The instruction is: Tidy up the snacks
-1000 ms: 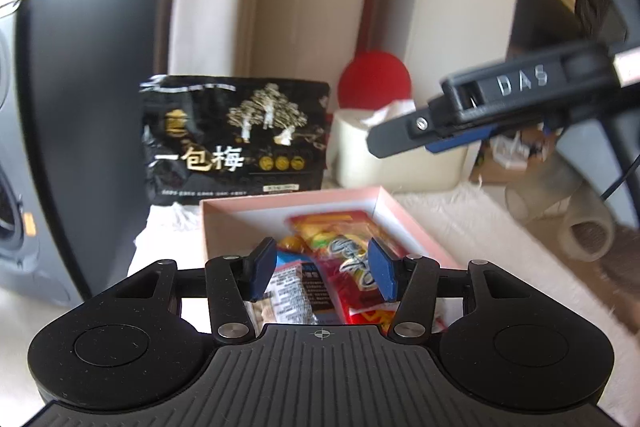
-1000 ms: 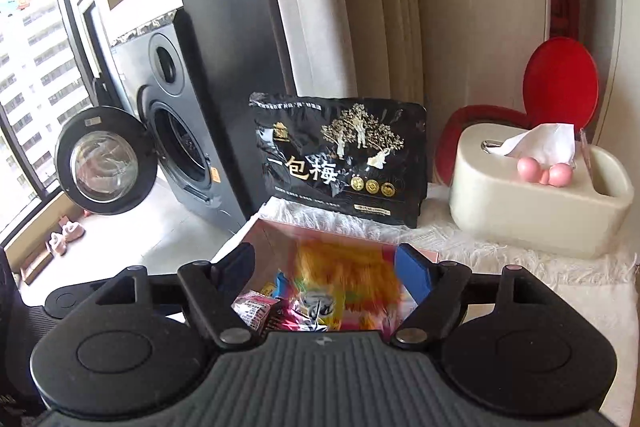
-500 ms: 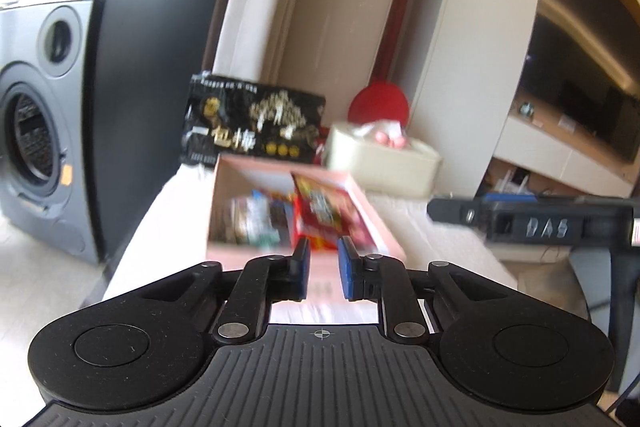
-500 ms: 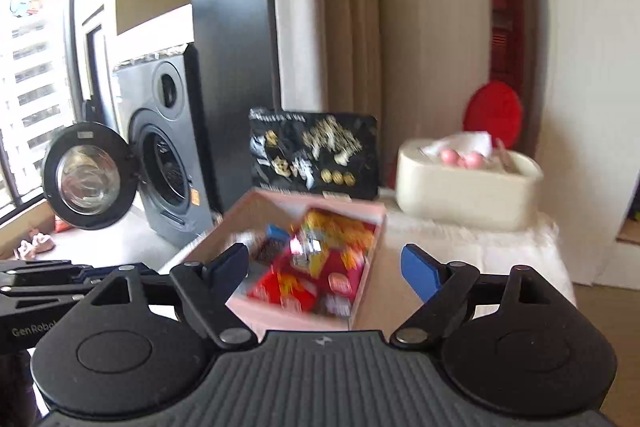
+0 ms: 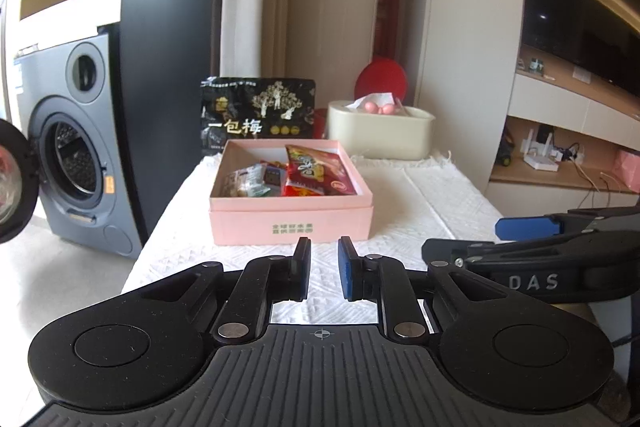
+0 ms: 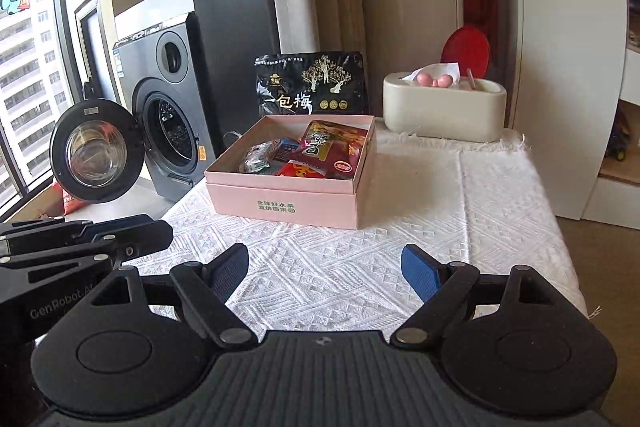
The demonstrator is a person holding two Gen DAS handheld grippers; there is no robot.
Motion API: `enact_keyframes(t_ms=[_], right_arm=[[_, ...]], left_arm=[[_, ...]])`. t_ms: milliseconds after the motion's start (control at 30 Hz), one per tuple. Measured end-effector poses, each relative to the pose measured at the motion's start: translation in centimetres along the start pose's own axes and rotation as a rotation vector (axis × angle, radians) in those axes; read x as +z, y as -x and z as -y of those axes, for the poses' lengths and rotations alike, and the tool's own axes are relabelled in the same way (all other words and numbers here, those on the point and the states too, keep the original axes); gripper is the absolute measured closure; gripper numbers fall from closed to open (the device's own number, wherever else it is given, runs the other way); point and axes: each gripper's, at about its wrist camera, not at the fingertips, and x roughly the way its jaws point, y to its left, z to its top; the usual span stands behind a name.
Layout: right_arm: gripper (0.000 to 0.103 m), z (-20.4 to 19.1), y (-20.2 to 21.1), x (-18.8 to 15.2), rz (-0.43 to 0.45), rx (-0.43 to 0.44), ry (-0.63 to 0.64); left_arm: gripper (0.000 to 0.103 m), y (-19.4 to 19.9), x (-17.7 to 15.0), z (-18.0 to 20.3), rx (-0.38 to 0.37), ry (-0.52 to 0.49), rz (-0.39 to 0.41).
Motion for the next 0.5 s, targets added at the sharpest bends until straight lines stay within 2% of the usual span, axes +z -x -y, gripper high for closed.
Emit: enact_keyframes(t_ms=[500], right_arm=[[0.019, 0.03, -0.13, -0.61, -0.038, 0.000, -0.014]], left_arm=[[0.084, -0.40, -0.43, 0.84, -0.009, -0.018, -0.075]])
